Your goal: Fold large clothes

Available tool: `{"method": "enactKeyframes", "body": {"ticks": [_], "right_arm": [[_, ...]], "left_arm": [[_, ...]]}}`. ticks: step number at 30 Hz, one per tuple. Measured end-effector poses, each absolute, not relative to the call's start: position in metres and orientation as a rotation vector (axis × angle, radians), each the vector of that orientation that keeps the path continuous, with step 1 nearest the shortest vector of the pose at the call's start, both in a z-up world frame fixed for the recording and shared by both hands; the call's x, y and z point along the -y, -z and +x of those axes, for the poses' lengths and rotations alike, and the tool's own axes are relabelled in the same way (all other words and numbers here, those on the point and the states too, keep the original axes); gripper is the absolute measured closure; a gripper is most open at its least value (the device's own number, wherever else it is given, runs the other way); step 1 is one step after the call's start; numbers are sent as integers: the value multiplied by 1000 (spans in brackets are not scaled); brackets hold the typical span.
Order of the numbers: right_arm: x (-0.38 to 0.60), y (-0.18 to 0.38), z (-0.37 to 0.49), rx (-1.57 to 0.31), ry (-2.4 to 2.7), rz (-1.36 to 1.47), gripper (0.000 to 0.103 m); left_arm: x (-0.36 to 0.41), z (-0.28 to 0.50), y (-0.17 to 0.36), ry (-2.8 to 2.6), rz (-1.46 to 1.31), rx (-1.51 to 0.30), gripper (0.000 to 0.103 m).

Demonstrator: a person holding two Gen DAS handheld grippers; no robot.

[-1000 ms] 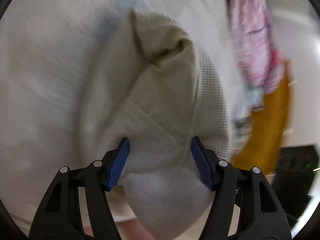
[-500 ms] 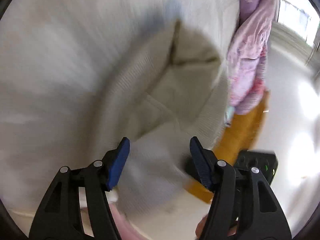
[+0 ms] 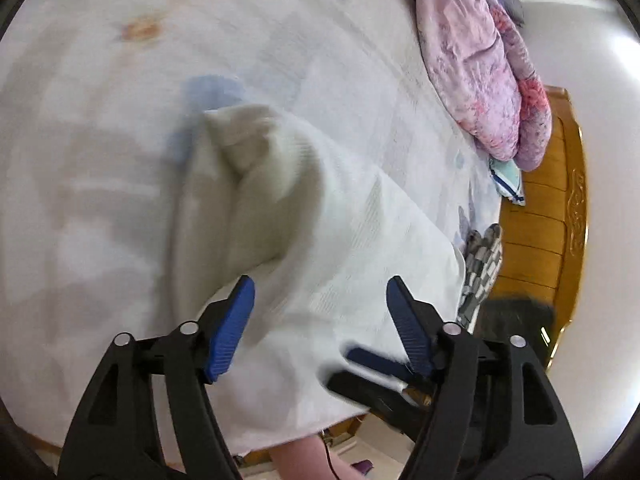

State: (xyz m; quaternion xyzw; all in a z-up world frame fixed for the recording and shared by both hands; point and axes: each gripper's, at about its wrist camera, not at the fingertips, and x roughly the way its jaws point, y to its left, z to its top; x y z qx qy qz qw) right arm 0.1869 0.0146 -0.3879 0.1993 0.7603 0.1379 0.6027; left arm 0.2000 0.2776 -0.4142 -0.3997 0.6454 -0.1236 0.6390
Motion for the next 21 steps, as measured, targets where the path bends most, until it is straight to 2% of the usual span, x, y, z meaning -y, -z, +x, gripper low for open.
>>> {"method": "enactKeyframes", "body": {"ticks": [3, 4, 6, 7, 8, 10, 14, 18, 21], "right_arm": [[53, 375, 184, -1724, -152, 480, 30], [75, 372, 184, -1700, -95, 477, 30], [121, 362, 189, -1627, -7, 461, 34], [140, 358, 193, -1588, 25, 448, 53], [164, 356, 198, -1550, 74, 439, 67], [191, 353, 208, -1513, 132, 451, 70], [222, 335, 235, -1380, 167, 329, 74], [251, 344, 254, -1302, 133, 217, 74], [270, 391, 268, -1302, 145, 132, 74]], "left_arm": [[-264, 209, 441, 285, -995, -1498, 34], [-259, 212, 447, 283, -1011, -1502, 44], [-265, 205, 465, 87, -933, -1555, 75], [-274, 200, 485, 35, -994, -1553, 75], [-278, 198, 497, 27, -1059, -1551, 75], [-281, 198, 498, 9, -1076, -1568, 75], [-257, 213, 425, -51, -626, -1549, 78], [-217, 232, 362, -86, -320, -1378, 78], [-213, 243, 368, -188, -300, -1217, 77]]}}
